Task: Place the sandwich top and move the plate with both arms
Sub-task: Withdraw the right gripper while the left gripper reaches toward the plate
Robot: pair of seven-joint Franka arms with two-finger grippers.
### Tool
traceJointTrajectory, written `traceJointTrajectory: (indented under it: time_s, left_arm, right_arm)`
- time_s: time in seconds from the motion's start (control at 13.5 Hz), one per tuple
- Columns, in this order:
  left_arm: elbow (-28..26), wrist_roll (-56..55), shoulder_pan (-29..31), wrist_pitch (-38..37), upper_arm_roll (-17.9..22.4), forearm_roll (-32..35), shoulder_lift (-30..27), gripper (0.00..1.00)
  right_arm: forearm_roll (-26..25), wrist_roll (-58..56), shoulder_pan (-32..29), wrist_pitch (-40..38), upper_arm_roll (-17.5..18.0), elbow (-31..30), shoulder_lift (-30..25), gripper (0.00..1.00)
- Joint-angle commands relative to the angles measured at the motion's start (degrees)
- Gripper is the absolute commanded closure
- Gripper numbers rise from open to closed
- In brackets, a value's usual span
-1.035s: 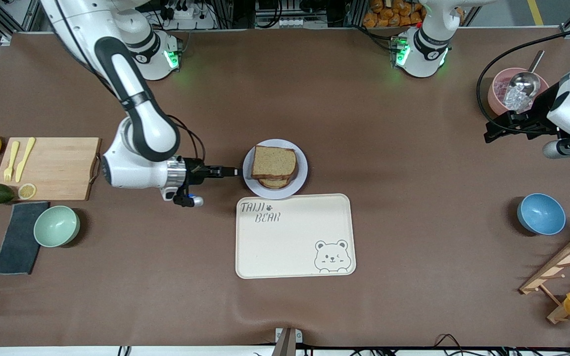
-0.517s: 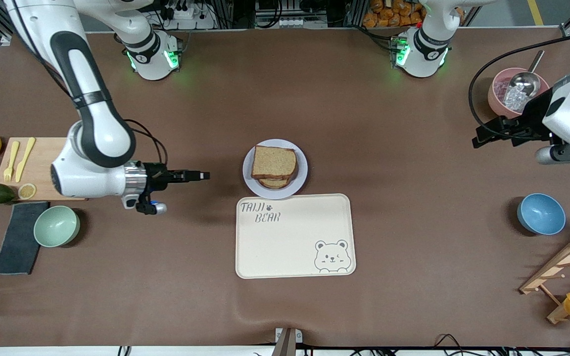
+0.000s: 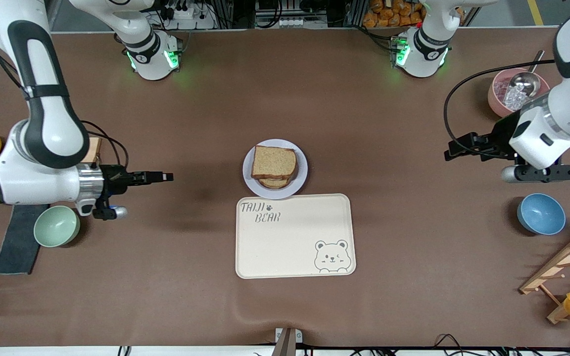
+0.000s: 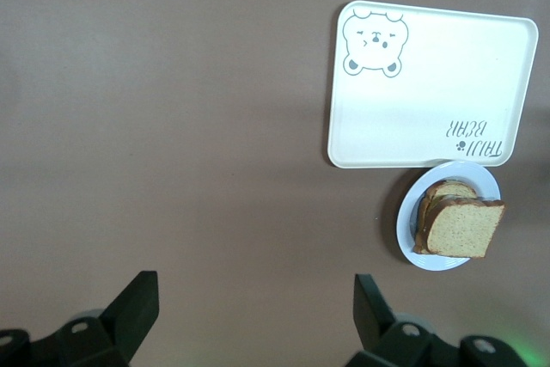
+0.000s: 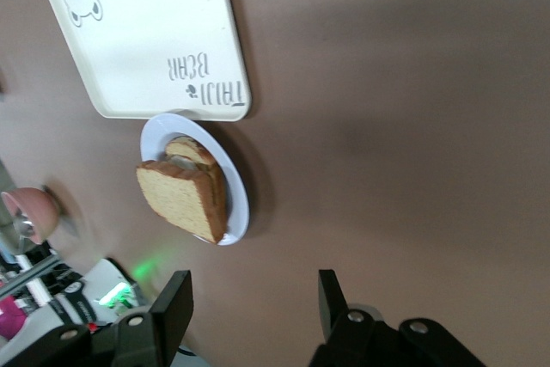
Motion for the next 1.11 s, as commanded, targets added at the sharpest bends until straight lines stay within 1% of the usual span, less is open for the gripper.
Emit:
traceJointTrajectory:
  time_s: [0.0, 0.07, 0.15, 0.22, 0.37, 0.52, 0.67, 0.81, 0.89, 1.03]
  left_arm:
    - [-0.37, 0.57, -0.65, 1.59, -0.01, -2.14, 1.05, 0.00]
    - [-0.89, 1.61, -0.57, 2.47, -0.01, -3.89, 1.40, 0.00]
    - [-1.59, 3.62, -0.22, 3.43, -0.01, -5.82, 2.02, 0.00]
    - [-2.38, 5.47, 0.13, 4.14, -0.01, -7.50, 2.20, 0.00]
    - [-3.97, 8.37, 0.84, 5.28, -0.01, -10.31, 2.72, 0.00]
    - [-6.86, 11.01, 1.45, 7.74, -0.01, -14.17, 2.73, 0.00]
    - [-10.11, 15.49, 1.98, 9.85, -0.01, -18.74, 2.73, 0.00]
    - [-14.15, 21.19, 2.33, 12.13, 0.07, -24.80, 2.90, 0.00]
    - [-16.00, 24.09, 2.42, 13.19, -0.01, -27.52, 3.42, 0.00]
    - [-19.34, 29.20, 2.34, 15.30, -0.01, -32.88, 4.74, 0.00]
  right_arm:
    - [-8.41, 1.63, -2.90, -3.72, 1.62, 5.05, -2.02, 0.00]
    - [-12.71, 1.54, -3.25, -4.87, 1.54, 6.90, -3.08, 0.00]
    - [-15.97, 1.45, -3.52, -6.62, 1.53, 9.09, -3.96, 0.00]
    - [-18.44, 1.54, -3.61, -8.64, 1.36, 11.20, -4.58, 0.00]
    - [-21.79, 1.45, -3.69, -12.42, 1.27, 14.72, -5.55, 0.00]
    - [-23.90, 1.54, -4.04, -14.71, 1.27, 16.84, -7.39, 0.00]
    - [-24.27, 1.28, -5.01, -15.77, 1.18, 17.46, -9.41, 0.00]
    - [-24.44, 1.63, -5.28, -18.83, 1.01, 18.07, -11.43, 0.00]
    - [-24.62, 1.63, -5.01, -19.20, 0.14, 18.51, -12.92, 0.00]
    - [-25.58, 1.63, -4.75, -20.16, -0.40, 18.52, -14.86, 0.00]
